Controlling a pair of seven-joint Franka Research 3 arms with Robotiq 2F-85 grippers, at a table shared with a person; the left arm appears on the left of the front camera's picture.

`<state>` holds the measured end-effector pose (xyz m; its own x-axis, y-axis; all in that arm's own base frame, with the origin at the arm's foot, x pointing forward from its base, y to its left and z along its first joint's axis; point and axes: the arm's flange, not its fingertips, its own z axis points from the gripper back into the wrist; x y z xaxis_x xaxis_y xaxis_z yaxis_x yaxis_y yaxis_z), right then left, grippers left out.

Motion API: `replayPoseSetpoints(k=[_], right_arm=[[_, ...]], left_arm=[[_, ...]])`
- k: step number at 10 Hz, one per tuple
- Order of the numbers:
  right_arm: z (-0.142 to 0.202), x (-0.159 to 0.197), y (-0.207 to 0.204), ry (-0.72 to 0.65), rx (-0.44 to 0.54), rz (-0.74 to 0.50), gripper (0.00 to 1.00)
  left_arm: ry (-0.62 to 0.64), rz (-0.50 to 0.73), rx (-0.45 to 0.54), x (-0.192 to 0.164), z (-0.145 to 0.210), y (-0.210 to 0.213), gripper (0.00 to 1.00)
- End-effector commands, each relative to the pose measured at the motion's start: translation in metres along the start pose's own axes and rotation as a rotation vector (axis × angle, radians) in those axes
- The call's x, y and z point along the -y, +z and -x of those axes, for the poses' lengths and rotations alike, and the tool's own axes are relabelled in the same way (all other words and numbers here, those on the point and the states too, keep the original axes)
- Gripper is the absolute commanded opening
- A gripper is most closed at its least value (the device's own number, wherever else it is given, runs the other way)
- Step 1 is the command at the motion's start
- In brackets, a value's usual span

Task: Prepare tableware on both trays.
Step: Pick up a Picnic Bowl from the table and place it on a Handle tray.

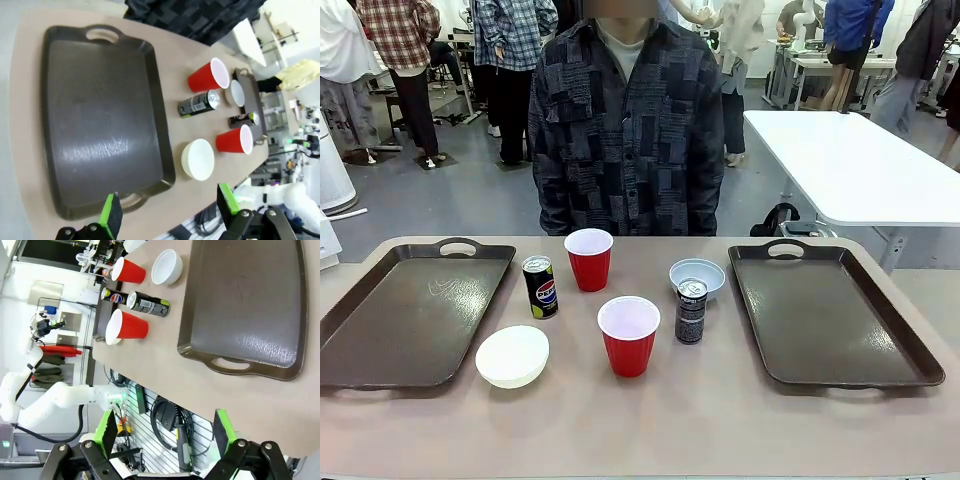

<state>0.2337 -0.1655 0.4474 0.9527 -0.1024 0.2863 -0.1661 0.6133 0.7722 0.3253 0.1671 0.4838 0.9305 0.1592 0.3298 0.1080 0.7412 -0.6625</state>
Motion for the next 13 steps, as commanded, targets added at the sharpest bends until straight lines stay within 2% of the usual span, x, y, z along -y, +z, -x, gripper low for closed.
replayPoseSetpoints(k=[1, 5, 6, 7, 13], right_arm=[[0.021, -0.007, -0.026, 0.018, 0.005, -0.017, 1.0], [0.022, -0.008, -0.025, 0.027, -0.013, -0.035, 1.0], [0.002, -0.007, -0.003, -0.003, -0.019, 0.002, 1.0], [0.002, -0.007, -0.003, -0.003, -0.019, 0.002, 1.0], [0.002, -0.007, -0.003, -0.003, -0.019, 0.002, 1.0]], left_arm=[[-0.051, 0.042, -0.032, -0.003, -0.003, 0.001, 1.0], [-0.095, 0.015, -0.091, 0.0, 0.005, 0.005, 1.0], [-0.126, 0.005, -0.123, 0.001, 0.006, 0.003, 1.0], [-0.064, 0.031, -0.061, 0.005, 0.004, -0.002, 1.0], [-0.064, 0.031, -0.061, 0.005, 0.004, -0.002, 1.0]])
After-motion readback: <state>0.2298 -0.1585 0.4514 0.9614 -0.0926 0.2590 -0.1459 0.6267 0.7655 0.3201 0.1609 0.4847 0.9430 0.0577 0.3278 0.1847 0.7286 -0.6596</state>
